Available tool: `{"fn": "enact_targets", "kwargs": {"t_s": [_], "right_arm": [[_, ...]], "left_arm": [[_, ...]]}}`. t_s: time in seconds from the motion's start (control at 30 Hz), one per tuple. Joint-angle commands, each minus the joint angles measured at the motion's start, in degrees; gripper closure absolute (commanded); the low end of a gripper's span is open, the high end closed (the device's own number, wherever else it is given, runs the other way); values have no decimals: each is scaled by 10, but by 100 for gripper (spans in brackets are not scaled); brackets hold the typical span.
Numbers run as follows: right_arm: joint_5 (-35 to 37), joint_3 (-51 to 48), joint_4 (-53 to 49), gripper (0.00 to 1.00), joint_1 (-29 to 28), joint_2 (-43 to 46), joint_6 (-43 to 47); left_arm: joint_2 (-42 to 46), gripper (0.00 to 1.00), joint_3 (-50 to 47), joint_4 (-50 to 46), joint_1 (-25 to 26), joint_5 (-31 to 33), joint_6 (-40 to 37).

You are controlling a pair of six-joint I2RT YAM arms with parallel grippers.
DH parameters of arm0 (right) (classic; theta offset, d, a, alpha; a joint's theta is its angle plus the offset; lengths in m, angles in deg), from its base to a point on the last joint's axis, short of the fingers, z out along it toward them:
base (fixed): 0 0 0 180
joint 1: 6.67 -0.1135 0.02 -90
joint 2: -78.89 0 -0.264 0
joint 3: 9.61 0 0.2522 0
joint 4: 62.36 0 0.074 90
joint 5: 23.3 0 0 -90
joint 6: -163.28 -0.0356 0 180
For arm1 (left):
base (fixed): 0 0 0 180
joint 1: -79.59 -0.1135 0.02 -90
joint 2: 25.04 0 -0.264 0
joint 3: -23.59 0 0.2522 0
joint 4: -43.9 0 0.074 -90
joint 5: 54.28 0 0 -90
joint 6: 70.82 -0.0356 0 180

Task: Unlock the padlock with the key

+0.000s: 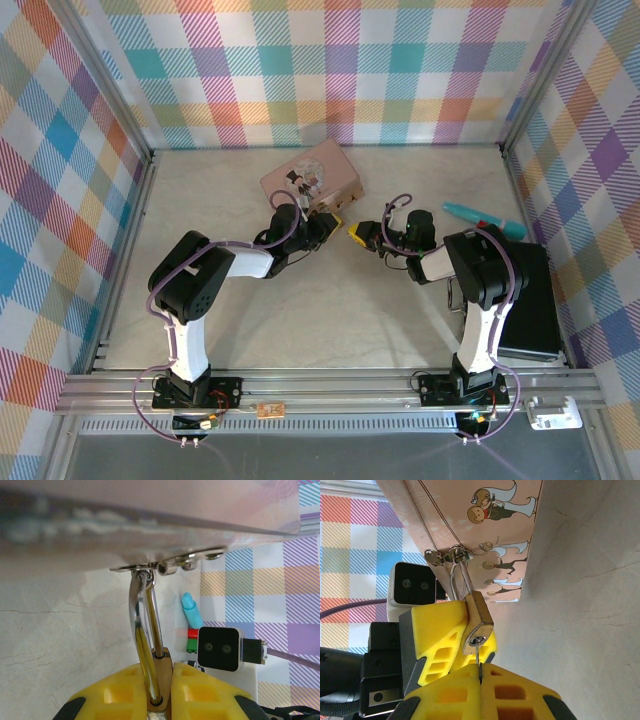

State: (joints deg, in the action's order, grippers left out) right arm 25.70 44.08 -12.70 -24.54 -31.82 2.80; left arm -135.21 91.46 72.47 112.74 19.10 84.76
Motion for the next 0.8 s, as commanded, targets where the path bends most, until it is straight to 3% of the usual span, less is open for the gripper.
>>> {"fn": "enact_targets", "kwargs": {"t_s": [0.0,0.3,0.77], "right_arm": [[35,19,-18,100,-8,1,-2],[79,22,-102,100,-16,33,24],[95,34,-125,100,-40,43,-15]], "left_arm": [[38,100,14,61,26,-25,13],[48,100,18,45,35,-8,15],[59,100,0,24,39,44,16]]}}
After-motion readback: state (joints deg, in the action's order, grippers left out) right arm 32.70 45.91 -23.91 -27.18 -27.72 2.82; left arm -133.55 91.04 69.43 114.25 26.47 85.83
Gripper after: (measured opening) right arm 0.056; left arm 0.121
